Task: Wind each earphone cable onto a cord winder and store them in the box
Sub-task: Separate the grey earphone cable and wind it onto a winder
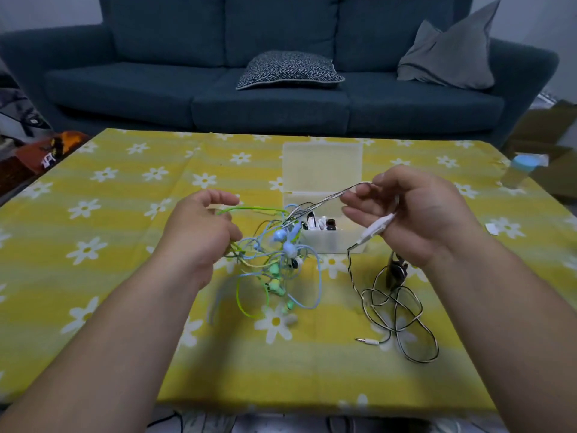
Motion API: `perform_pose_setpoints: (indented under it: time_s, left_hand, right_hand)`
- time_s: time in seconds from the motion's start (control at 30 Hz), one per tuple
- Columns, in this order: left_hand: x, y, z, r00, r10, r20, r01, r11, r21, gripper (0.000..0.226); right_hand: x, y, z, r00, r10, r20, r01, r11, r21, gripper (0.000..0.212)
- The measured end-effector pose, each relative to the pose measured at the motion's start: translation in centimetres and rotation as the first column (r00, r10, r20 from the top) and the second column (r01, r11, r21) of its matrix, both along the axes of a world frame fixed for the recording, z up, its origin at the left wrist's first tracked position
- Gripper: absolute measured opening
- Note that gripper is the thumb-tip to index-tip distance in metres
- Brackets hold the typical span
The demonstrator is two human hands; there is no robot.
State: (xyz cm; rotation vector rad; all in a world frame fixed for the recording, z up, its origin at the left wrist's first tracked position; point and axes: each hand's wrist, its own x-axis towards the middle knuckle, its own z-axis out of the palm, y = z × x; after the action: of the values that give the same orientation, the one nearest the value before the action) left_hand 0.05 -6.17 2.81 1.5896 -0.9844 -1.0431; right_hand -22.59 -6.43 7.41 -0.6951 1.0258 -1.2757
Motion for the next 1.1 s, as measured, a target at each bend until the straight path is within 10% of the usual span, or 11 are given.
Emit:
perform_pose_setpoints:
  time_s: [0.43, 0.67, 0.9, 1.1]
  left_hand:
    - [2.8, 0.3, -0.6, 0.535, -0.389, 0.75, 0.309, 0.916, 0.254, 0.039]
    - [2.0, 0.9, 0.2, 0.831, -0.453, 0.324, 0.453, 0.888, 0.079, 0.05]
    - [-2.4, 1.7, -0.5, 0.64, -0.681, 0.357, 0.729, 0.685, -0.001, 0.056]
    - [-1.5, 1.2, -1.1, 0.623, -0.516, 0.587, 0.584, 0.807, 0.09, 0.009]
  right_hand:
    - [-1.4, 0.0, 0.3, 0.993, -0.02, 0.112, 0.017, 0.999, 0.031, 0.028]
    - [0.3, 1.0, 0.5, 0.978, 0.198, -0.062, -0.203, 0.975, -0.089, 0.029]
    - [1.8, 1.8, 0.7, 0.914, 0.4, 0.063, -0.374, 0.894, -0.248, 0.01]
    - [0.2, 1.8, 2.7, 0.962, 0.27, -0.042, -0.27, 0.913, -0.307, 0.022]
